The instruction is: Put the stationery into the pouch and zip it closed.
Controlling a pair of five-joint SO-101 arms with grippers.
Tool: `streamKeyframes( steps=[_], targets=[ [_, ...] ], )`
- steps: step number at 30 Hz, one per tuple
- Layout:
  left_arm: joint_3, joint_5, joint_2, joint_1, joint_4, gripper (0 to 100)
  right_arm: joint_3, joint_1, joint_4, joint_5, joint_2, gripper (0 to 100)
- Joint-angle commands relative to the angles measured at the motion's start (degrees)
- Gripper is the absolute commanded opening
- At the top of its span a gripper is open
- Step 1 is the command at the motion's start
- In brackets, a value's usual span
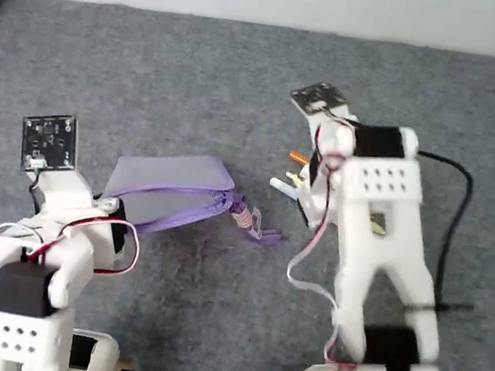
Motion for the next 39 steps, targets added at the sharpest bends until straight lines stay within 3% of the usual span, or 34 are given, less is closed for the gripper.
streamKeyframes(
  steps=[1, 10, 30, 36, 39],
  targets=[
    [-1.89, 2.81, 2.2, 0.09, 0.62, 1, -8.97, 0.4, 0.04, 5.8, 8.13, 16.5],
    [-1.8, 5.63, 2.55, 0.09, 0.62, 1, -28.13, -0.57, 0.04, 18.55, 28.62, 16.3],
    [-1.54, 6.24, 2.55, 0.09, 0.26, 1, -61.71, -5.41, 1.1, 18.81, 62.2, 16.0],
    [-1.54, 6.24, 2.64, 0.09, 0.26, 1, -69.89, -6.11, 4.62, 18.81, 67.3, 1.1],
    [-1.54, 6.24, 2.64, 0.09, 0.26, 1, -73.49, -5.58, 4.97, 18.73, 67.82, 1.1]
  ],
)
